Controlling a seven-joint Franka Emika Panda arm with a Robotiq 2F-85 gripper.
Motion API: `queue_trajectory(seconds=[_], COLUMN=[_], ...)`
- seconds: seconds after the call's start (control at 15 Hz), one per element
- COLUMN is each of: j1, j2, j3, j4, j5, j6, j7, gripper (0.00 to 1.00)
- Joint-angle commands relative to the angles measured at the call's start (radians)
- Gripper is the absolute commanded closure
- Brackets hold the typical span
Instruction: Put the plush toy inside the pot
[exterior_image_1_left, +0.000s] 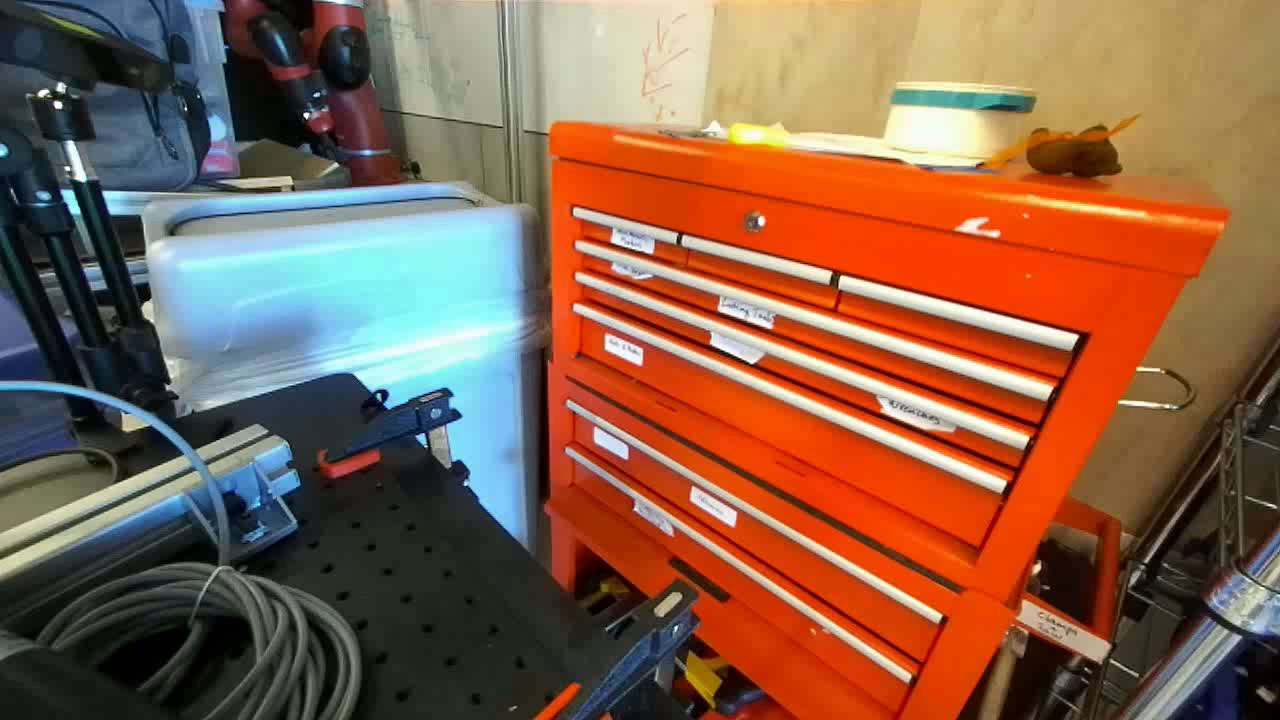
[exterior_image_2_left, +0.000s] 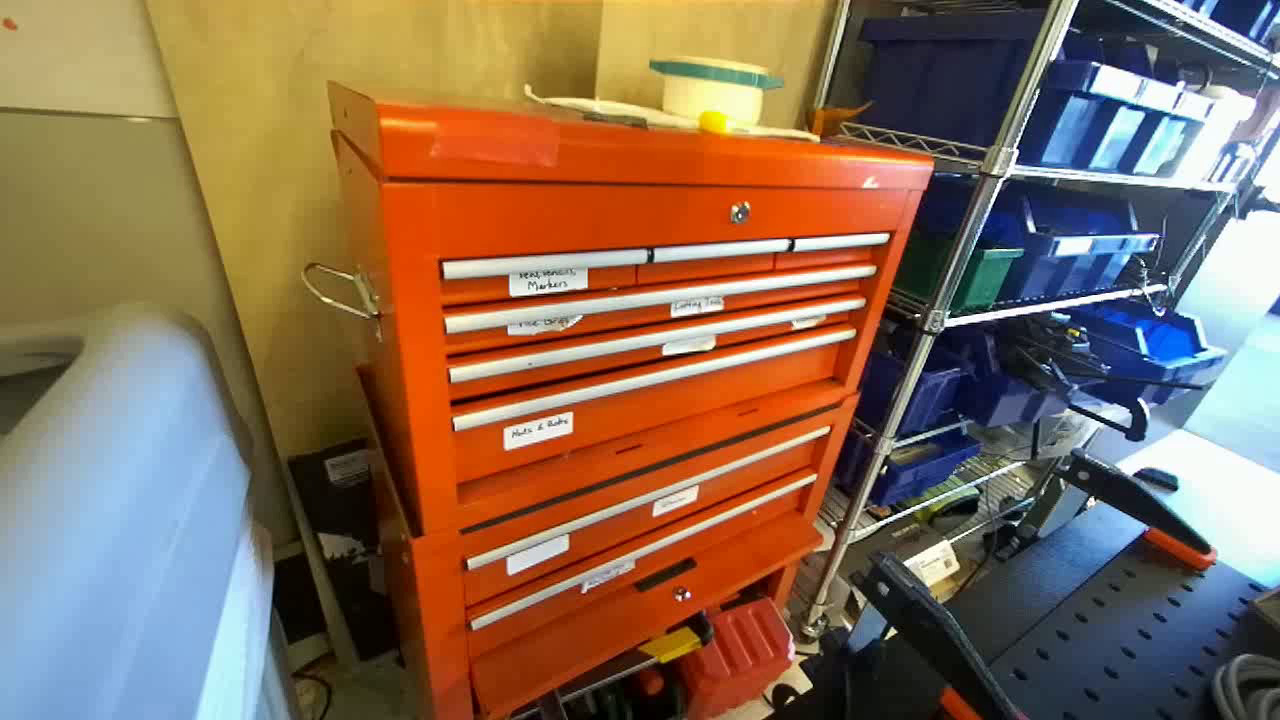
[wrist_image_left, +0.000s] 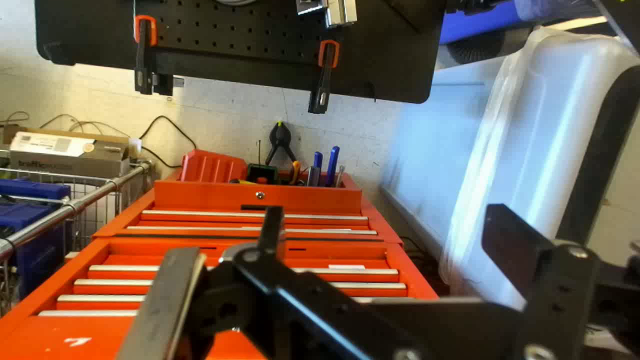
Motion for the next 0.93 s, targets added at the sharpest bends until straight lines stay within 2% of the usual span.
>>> queue_trajectory(seconds=[0.0,0.6,0.87], j1=[-0.009,-0.009,-0.042], j2=[0.0,0.0,0.057], j3=[0.007,0.007,-0.016], j4=[0.003,0.004,0.013], j5=[0.003,0.003,-0.024], j6=[-0.002,-0.002,0.047], j7=[-0.002,-0.002,-0.01], gripper=[0.0,0.0,0.0])
